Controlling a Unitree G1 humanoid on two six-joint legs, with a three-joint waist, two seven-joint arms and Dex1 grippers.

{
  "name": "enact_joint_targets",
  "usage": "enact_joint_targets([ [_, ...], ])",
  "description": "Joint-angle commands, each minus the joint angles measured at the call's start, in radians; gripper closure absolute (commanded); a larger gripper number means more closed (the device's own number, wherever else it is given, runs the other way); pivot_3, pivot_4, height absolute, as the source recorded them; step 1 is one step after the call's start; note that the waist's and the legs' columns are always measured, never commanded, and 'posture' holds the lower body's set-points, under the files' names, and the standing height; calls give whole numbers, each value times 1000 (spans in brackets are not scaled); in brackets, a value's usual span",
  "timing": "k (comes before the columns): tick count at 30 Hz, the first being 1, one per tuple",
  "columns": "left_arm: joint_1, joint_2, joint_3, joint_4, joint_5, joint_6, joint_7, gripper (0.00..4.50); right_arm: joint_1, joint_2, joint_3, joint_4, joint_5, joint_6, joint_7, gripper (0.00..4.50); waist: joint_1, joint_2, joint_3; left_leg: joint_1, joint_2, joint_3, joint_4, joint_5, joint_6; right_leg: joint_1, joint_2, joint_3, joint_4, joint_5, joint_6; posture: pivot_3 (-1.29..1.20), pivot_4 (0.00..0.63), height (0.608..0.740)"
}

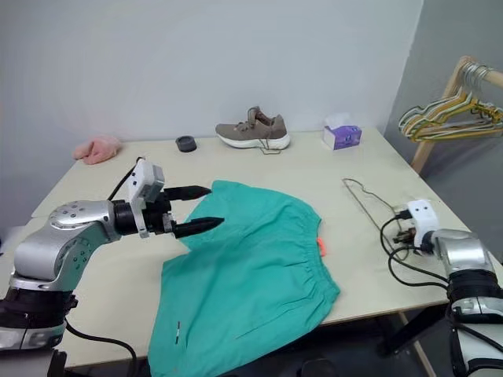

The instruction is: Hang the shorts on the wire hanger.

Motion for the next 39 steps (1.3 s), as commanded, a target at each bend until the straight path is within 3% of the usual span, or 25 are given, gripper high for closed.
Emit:
enact_joint_targets([
  [1, -61, 1, 65, 77, 2, -17, 17, 22, -17, -54, 49, -191, -53, -158, 65, 4500, 1, 2, -1, -6, 0, 0, 0, 0, 0, -6, 0, 0, 1, 0, 0, -178, 0, 740],
  [7, -91, 13, 91, 157, -55, 107, -25, 22, -56, -101, 174, -361, -158, -425, 177, 4500, 3, 3, 0, -10, -1, -4, 0, -1, -2, -9, -2, -3, 0, 0, 0, -180, 0, 740],
  [15, 6, 96, 37, 43, -125, 260, -197, 22, -143, -76, 274, -404, -295, -741, 208, 4500, 4, 3, 1, -10, -1, -6, 0, -2, -4, -9, -2, -4, 0, -1, -2, -170, 0, 740],
  [31, 74, 92, -44, -53, -111, 272, -253, 22, -206, -14, 259, -450, -315, -876, 219, 4500, 6, 3, 1, -9, -1, -8, 0, -2, -4, -8, -2, -6, 1, 0, -4, -180, 0, 740],
  [39, 90, 107, -79, -59, -75, 235, -285, 2483, -205, -6, 256, -463, -312, -882, 218, 4500, 5, 3, 1, -9, -1, -8, 0, -2, -4, -8, -2, -6, 2, 0, -5, -184, 0, 740],
])
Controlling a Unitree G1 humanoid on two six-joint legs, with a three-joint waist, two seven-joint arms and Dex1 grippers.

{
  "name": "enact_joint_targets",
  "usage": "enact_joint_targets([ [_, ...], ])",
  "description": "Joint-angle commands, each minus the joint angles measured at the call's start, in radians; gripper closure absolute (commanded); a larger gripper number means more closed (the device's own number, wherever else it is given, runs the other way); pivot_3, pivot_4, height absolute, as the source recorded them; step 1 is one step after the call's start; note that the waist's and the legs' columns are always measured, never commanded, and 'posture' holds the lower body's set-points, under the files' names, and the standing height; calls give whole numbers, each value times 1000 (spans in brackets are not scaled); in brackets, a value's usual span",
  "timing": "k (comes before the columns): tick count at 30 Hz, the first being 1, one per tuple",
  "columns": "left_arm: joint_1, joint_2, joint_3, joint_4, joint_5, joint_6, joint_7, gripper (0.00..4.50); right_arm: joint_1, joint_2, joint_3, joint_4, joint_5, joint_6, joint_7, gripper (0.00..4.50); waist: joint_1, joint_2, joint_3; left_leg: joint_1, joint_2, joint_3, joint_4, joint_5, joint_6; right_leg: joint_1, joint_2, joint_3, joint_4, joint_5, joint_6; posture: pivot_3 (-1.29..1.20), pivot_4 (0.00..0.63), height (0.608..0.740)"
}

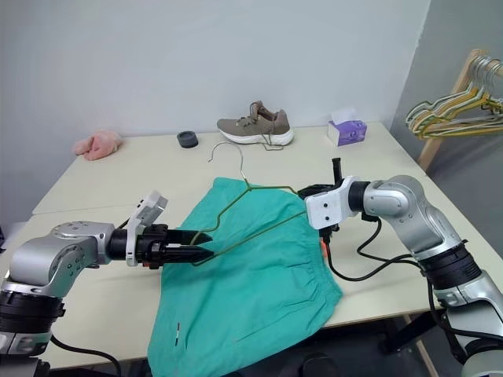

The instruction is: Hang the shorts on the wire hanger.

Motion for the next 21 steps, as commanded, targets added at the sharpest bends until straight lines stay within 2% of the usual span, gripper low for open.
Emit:
enact_joint_targets([
  [1, -1, 13, 1, -24, 13, -29, -12, 2778, -25, 6, -32, -40, 8, -7, 1, 4500, 0, 0, 0, 0, 0, 0, 0, 0, 0, 0, 0, 0, 0, 0, 0, -184, 0, 740],
  [6, 1, 9, 2, -23, 19, -34, -10, 4326, -16, 9, -26, -60, 21, 12, 21, 4500, 0, 0, 0, 0, 0, 0, 0, 0, 0, 0, 0, 0, 0, 0, 0, -184, 0, 740],
  [7, 2, 7, 4, -23, 19, -34, -9, 4474, -12, 10, -22, -66, 27, 22, 34, 4500, 0, 0, 0, 0, 0, 0, 0, 0, 0, 0, 0, 0, 0, 0, 0, -184, 0, 740],
  [11, 6, 4, 10, -28, 17, -31, -3, 4474, 6, 8, -23, -96, 40, 39, 57, 4500, 0, 0, 0, 0, 0, 0, 0, 0, 0, 0, 0, 0, 0, 0, 0, -182, 0, 740],
  [14, 9, -1, 16, -30, 18, -31, 11, 4500, 14, 13, -34, -111, 50, 54, 56, 3770, 0, 0, 0, 0, 0, 0, 0, 0, 0, 0, 0, 0, 0, 0, 0, -182, 0, 740],
  [17, 13, -4, 24, -32, 19, -35, 29, 4500, 29, -4, -50, -148, 90, 107, 93, 2764, 0, 0, 0, 0, 0, 0, 0, 0, 0, 0, 0, 0, 0, 0, 0, -182, 0, 740],
  [21, 18, 4, 27, -44, 15, -42, 28, 4500, 70, -46, -105, -231, 224, 323, 189, 1358, 2, 0, 0, 0, 0, -1, 0, 0, 0, 0, 0, 0, 0, 0, 0, -183, 0, 740],
])
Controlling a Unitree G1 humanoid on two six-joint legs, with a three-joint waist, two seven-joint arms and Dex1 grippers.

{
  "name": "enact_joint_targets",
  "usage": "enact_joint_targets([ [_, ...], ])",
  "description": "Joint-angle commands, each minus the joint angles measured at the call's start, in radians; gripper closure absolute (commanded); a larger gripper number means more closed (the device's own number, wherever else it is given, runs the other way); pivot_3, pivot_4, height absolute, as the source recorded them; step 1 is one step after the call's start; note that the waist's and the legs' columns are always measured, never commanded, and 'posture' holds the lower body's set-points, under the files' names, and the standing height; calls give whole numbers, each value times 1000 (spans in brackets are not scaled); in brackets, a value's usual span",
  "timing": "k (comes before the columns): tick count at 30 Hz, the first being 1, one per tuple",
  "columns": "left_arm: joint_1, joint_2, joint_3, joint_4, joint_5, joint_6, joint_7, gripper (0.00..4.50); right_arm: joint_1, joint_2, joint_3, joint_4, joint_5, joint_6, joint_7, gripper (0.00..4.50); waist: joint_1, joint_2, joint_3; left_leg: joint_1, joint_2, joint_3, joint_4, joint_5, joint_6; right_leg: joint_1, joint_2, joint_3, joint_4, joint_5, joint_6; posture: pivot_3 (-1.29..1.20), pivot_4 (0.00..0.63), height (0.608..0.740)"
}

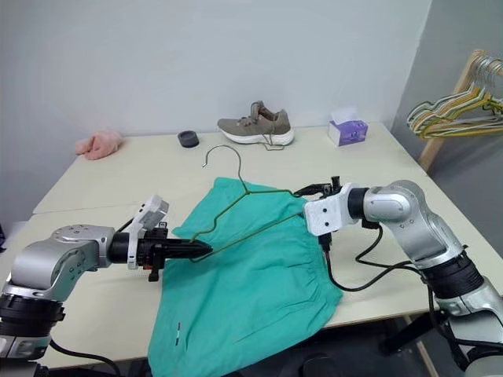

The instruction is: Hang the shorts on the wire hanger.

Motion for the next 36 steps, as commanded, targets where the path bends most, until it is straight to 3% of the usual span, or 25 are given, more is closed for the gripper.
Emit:
enact_joint_targets([
  [1, 1, 19, 25, -46, 0, -34, -14, 4500, 8, -38, -99, -99, 148, 226, 76, 1065, 1, 0, 0, 0, 0, 0, 0, 0, 0, 0, 0, 0, 0, 0, 0, -184, 0, 740],
  [4, 18, 61, 9, -68, 35, -85, -49, 4500, 9, -93, -138, -173, 272, 500, 151, 53, 1, 0, 0, 0, 0, 0, 0, 0, 0, 0, 0, 0, 0, 0, -1, -186, 0, 740],
  [8, 16, 89, -2, -79, 67, -137, -75, 4500, 31, -138, -120, -252, 364, 699, 195, 53, 1, 1, 0, 0, 0, -1, 0, 0, 0, 0, 0, -1, 0, -2, 0, -186, 0, 740],
  [12, 13, 111, -20, -112, 89, -175, -110, 4500, 25, -111, -40, -226, 333, 769, 167, 53, 0, 1, 0, 1, 1, -1, 0, 0, 0, 0, 0, -1, 0, -3, 0, -187, 0, 740],
  [17, 27, 127, -35, -149, 113, -208, -127, 4500, -35, -50, 27, -143, 278, 779, 119, 53, 0, 3, 1, 1, 1, 1, 0, 0, 0, 0, 0, 0, 0, -3, 0, -167, 0, 740],
  [27, 57, 131, -25, -131, 148, -238, -112, 4500, 23, -246, -117, -215, 437, 793, 292, 53, 25, 3, 2, -1, 0, -1, -1, -1, -1, 0, 0, -2, -1, -3, -1, -166, 0, 740],
  [30, 57, 135, -34, -124, 155, -241, -124, 4500, 19, -237, -131, -188, 431, 803, 245, 53, 22, 3, 2, 0, 0, -1, -1, -1, 0, 0, 0, -2, -1, -4, 0, -173, 0, 740],
  [36, 33, 119, -36, -149, 108, -194, -155, 4500, 8, -154, -14, -148, 359, 769, 187, 53, 18, 3, 2, 1, 1, 1, 0, -1, 0, 0, 0, -2, 0, -4, 1, -188, 0, 740],
])
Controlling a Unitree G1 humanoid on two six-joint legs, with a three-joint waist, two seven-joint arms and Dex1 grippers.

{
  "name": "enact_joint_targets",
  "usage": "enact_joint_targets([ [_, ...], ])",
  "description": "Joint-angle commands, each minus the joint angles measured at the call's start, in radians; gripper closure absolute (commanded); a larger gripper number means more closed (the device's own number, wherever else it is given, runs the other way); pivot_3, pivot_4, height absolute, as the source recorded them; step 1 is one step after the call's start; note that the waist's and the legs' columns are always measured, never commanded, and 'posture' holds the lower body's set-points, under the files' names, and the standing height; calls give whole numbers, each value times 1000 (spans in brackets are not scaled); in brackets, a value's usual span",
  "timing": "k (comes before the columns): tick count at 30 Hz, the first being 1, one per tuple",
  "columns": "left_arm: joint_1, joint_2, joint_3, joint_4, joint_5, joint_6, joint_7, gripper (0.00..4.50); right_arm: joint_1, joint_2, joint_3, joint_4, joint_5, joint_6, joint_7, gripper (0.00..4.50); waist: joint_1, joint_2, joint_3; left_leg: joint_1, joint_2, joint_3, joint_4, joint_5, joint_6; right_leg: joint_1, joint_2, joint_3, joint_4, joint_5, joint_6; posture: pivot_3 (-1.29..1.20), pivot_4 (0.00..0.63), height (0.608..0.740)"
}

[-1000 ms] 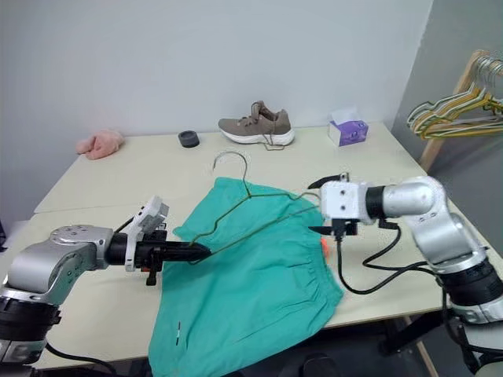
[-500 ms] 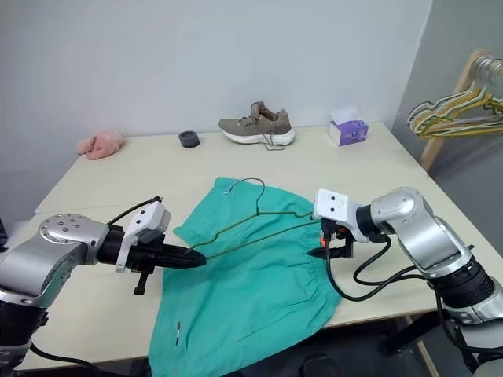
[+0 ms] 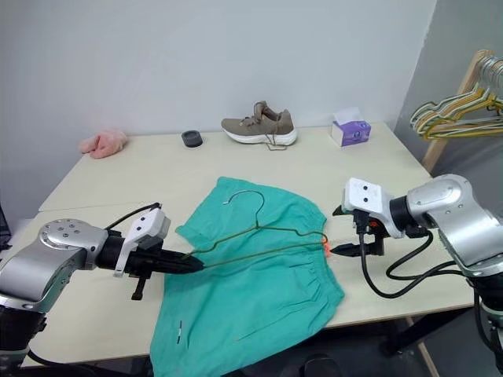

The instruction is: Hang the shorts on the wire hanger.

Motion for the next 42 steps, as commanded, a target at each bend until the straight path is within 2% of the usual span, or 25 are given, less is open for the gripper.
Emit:
enact_joint_targets([
  [1, -38, -1, 9, -36, -50, 33, -20, 4500, -30, 63, 73, 39, -50, -26, -35, 53, -1, 0, 0, 0, 0, 0, 0, 0, 0, 0, 0, 0, 0, 0, 0, -188, 0, 740],
  [9, -49, -2, 6, -51, -59, 69, -16, 4500, -56, 116, 166, 112, -86, -55, 13, 53, 1, 0, 0, -1, 0, -1, 0, 0, 0, 0, 0, 0, 0, 1, -2, -177, 0, 740],
  [13, -45, -3, 6, -54, -55, 69, -13, 4500, -59, 116, 179, 104, -71, -40, 43, 1266, 1, 0, 0, -1, 0, -1, -1, 0, 0, 0, 0, 0, 0, 1, -2, -171, 0, 740],
  [20, -36, -1, 5, -55, -54, 60, -21, 4500, -47, 108, 190, 66, -65, -15, 73, 3791, 2, 0, 0, -1, 0, -1, 0, 0, 0, 0, 0, 0, 0, 0, -1, -169, 0, 740],
  [22, -33, -3, 4, -57, -54, 59, -20, 4500, -42, 105, 192, 53, -62, -6, 79, 4395, 2, 0, 0, -1, 0, -1, 0, 0, 0, 0, 0, 0, 0, 0, 0, -170, 0, 740],
  [29, -25, -16, 1, -73, -73, 87, -12, 4500, -18, 90, 184, 12, -48, 18, 95, 4482, 2, 0, 0, -1, 0, -1, 0, 0, 0, 0, 0, 0, 0, 0, -1, -177, 0, 740],
  [32, -40, -39, -1, -43, -43, 77, 30, 3768, -2, 76, 175, -7, -38, 28, 102, 4500, 2, 0, 0, -1, 0, -1, 0, 0, 0, 0, 0, 0, 0, 0, 0, -180, 0, 740],
  [39, -39, -79, 68, -8, -86, 91, 90, 1622, 68, 8, 134, -57, 15, 34, 121, 4500, 3, 0, 0, -1, 0, -2, 0, 0, 0, 0, 0, -1, 0, 0, 0, -184, 0, 740],
  [42, -38, -88, 111, 12, -106, 101, 122, 1622, 107, -20, 112, -76, 38, 46, 111, 4500, 3, 0, 0, -1, 0, -2, 0, 0, 0, 0, 0, -1, 0, 0, 0, -190, 0, 740],
])
